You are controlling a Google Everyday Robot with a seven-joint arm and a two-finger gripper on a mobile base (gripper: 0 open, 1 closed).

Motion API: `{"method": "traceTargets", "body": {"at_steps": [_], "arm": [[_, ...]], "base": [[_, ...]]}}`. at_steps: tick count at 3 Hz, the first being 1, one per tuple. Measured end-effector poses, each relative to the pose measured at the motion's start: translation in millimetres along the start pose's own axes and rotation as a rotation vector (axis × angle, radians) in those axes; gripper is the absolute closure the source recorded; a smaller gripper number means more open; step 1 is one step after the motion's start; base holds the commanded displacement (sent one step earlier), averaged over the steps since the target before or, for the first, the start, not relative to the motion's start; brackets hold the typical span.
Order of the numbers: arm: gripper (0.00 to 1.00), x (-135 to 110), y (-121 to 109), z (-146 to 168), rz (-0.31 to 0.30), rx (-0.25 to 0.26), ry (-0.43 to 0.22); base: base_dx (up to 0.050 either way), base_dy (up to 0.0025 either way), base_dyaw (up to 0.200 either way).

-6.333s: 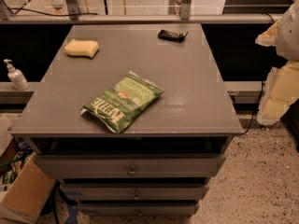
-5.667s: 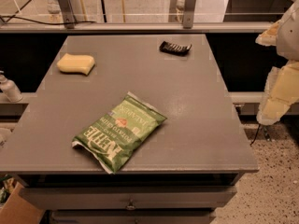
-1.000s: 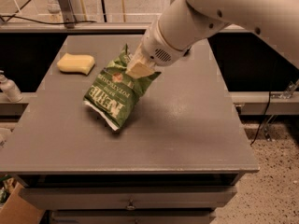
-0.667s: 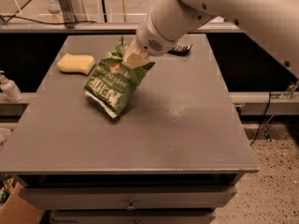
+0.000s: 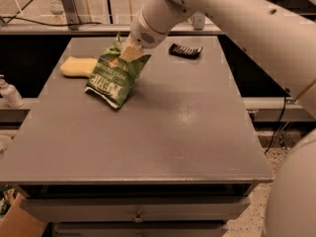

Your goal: Move green jalapeno chip bag near sponge

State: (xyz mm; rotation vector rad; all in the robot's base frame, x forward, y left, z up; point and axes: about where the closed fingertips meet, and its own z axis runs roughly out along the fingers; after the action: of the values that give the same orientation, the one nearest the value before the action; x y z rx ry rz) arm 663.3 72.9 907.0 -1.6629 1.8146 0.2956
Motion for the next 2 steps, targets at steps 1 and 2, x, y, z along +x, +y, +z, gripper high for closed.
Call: {"method": "traceTargets", "body": {"at_steps": [1, 2], "arm": [[1.00, -8.1, -20.0, 23.6, -0.018, -0.010, 0.005], [0.84, -9.9, -29.4, 40.5, -0.016, -0.022, 0.012]], "base": [[0.000, 0.00000, 0.000], [0.000, 0.00000, 0.000]]}}
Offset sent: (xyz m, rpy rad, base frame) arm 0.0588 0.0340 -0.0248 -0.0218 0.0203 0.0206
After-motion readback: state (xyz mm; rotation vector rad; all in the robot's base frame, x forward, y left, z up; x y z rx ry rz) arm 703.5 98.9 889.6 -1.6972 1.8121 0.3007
